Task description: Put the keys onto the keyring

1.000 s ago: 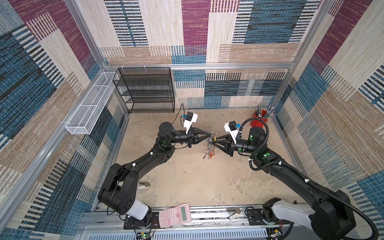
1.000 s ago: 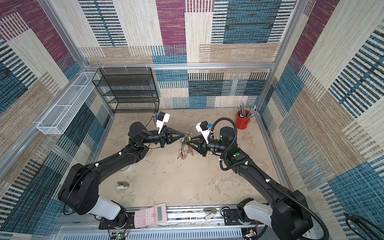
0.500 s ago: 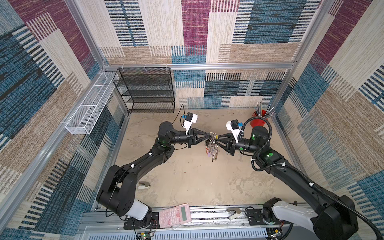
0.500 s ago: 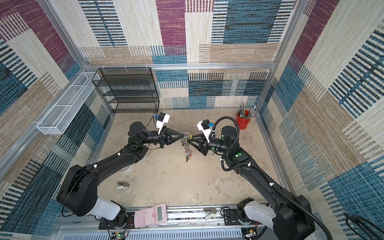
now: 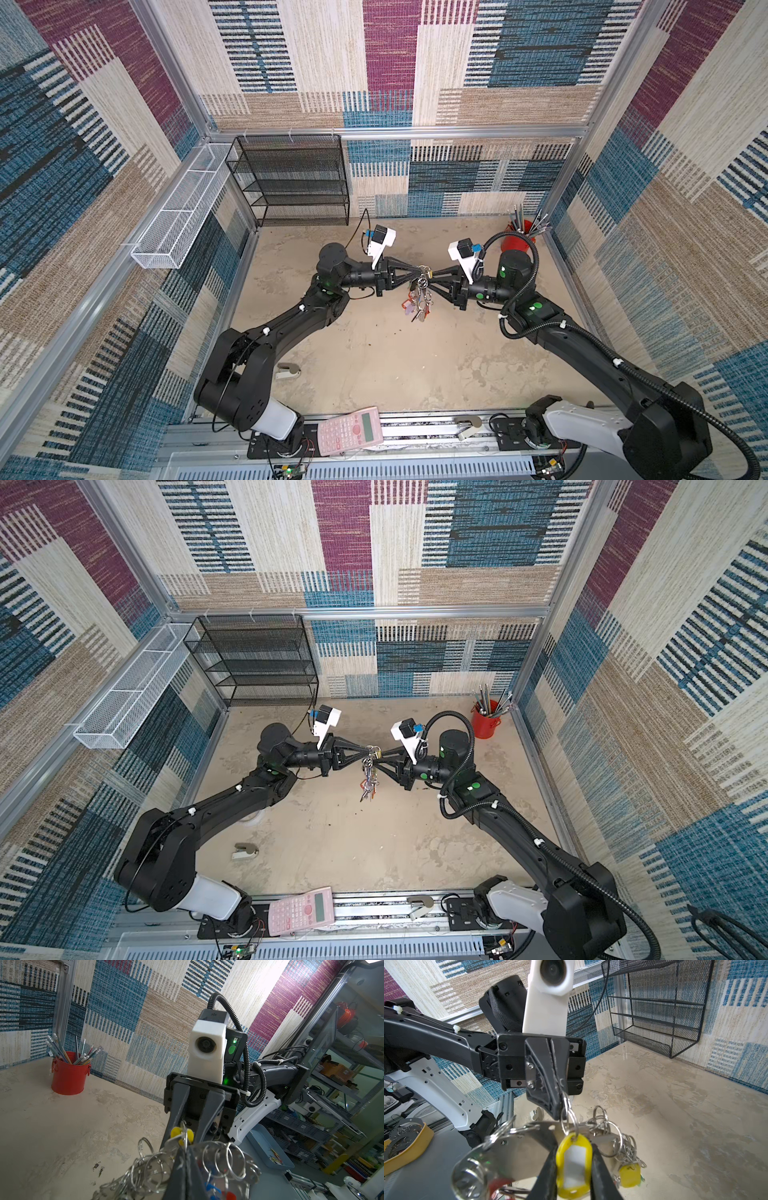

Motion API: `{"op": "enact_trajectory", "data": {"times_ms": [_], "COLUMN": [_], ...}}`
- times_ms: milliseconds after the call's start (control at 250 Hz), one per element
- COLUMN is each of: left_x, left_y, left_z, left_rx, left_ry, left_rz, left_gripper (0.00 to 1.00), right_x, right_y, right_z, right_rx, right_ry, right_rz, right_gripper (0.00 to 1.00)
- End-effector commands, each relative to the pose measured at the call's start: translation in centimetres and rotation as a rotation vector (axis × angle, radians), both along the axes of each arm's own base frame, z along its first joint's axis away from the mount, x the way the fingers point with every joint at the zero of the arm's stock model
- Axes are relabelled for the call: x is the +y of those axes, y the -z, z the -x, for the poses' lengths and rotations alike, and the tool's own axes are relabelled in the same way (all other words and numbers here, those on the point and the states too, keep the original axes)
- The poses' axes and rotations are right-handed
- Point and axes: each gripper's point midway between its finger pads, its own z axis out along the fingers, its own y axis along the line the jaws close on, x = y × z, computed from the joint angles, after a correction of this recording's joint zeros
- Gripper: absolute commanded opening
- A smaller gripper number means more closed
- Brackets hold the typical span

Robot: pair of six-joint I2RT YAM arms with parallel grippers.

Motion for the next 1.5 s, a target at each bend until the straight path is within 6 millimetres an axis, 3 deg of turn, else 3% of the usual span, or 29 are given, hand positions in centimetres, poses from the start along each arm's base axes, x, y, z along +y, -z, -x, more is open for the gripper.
{"op": "enact_trajectory", "data": {"times_ms": [0, 352, 844, 980, 1256, 1496], "left_x": [0.1, 0.3, 0.3, 0.2, 0.2, 0.1], "left_y": [-0.5, -0.7, -0.7, -0.7, -0.5, -0.5], "left_z": [0.2, 0.0, -0.1, -0.1, -0.4, -0.7], "left_rx": [-0.051, -0.052, -0.047, -0.046, -0.042, -0.032], "left_ry": [-0.001, -0.009, -0.007, -0.007, -0.026, -0.025], "left_rz": [0.017, 0.026, 0.028, 0.034, 0.013, 0.021], "left_gripper": [0.0, 0.0, 0.0, 0.0, 0.0, 0.0], "right_x": [-0.5, -2.9, -3.2, -3.6, -4.3, -4.6], "right_y": [-0.5, -0.2, 0.0, 0.1, -2.2, -2.3], "right_z": [-0.5, -1.3, -1.7, -2.3, -2.0, -1.9], "right_rx": [-0.014, 0.012, 0.015, 0.017, -0.031, -0.026], "right_ry": [0.043, 0.115, 0.125, 0.169, 0.193, 0.212], "right_rz": [-0.005, -0.013, -0.01, -0.006, -0.033, -0.037], "right_gripper": [0.0, 0.0, 0.0, 0.08, 0.01, 0.16]}}
